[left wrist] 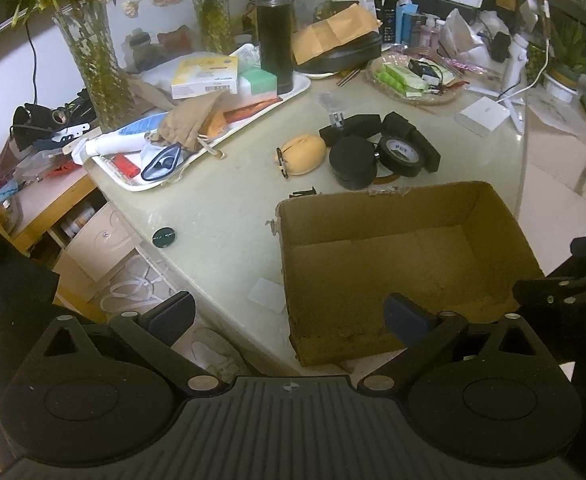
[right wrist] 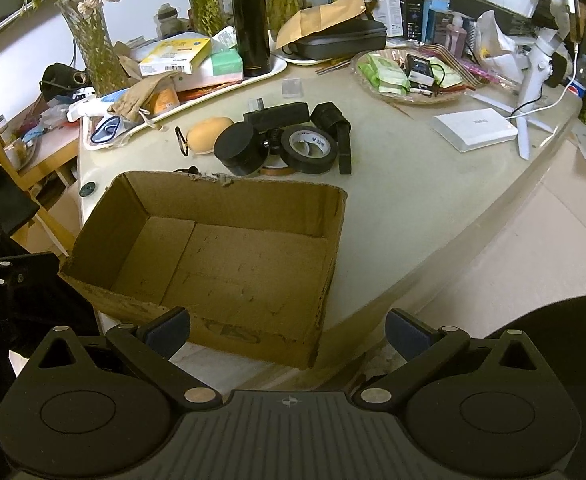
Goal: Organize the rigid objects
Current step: 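Move both tools past the cardboard box toward the black items, then grasp the black rectangular block with the right gripper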
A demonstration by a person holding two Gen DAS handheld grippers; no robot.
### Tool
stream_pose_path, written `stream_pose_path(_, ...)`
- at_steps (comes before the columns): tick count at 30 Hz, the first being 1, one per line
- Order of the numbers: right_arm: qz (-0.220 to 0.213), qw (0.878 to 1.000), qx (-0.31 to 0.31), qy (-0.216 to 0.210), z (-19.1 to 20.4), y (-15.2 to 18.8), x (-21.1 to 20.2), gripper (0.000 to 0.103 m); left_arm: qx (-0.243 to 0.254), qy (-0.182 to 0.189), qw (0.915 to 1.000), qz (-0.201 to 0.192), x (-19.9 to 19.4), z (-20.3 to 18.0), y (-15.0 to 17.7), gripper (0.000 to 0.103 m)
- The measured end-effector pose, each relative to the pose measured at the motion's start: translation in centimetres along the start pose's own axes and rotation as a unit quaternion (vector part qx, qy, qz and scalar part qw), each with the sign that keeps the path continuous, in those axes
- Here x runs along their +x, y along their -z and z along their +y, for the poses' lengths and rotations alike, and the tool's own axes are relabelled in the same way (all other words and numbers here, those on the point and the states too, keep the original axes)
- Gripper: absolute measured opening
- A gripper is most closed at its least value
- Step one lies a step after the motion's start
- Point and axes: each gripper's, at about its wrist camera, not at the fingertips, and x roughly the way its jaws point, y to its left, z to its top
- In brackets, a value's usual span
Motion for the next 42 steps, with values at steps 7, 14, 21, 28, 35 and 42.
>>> stream_pose_path(7, 0.001, 1.000, -0.003, -0.003, -0.6, -0.8, 0.6, 0.103, -0.012, 0.023, 0.9996, 0.007, 0.8, 0.6, -0.6, 0.103)
stream_pose_path(14, 0.003, 1.000, 0.002, -0.010, -1.1, -1.7, 1.0, 0.103, -0.019, 0.040, 0.9990, 0.006, 1.3, 0.9, -1.3, 0.103)
stream_pose_path(21, 0.004, 1.000, 0.004, -0.018, -1.6, -2.5, 1.6, 0.103, -0.035, 0.052, 0.9980, 0.011, 2.3, 1.5, -1.9, 0.103)
stream_pose_path(28, 0.011, 1.000, 0.004, -0.020, -2.1, -3.2, 2.6, 0.103, -0.033, 0.043, 0.9984, 0.013, 3.2, 1.9, -2.3, 0.103)
stream_pose_path(35, 0.016, 0.999, 0.015, -0.038, -3.0, -4.1, 3.2, 0.103, -0.042, 0.052, 0.9977, 0.001, 3.7, 2.6, -2.9, 0.103)
stream_pose_path(42, 0.010, 0.999, 0.014, -0.042, -3.5, -4.8, 3.5, 0.103, -0.041, 0.060, 0.9973, -0.006, 4.3, 3.2, -3.7, 0.103)
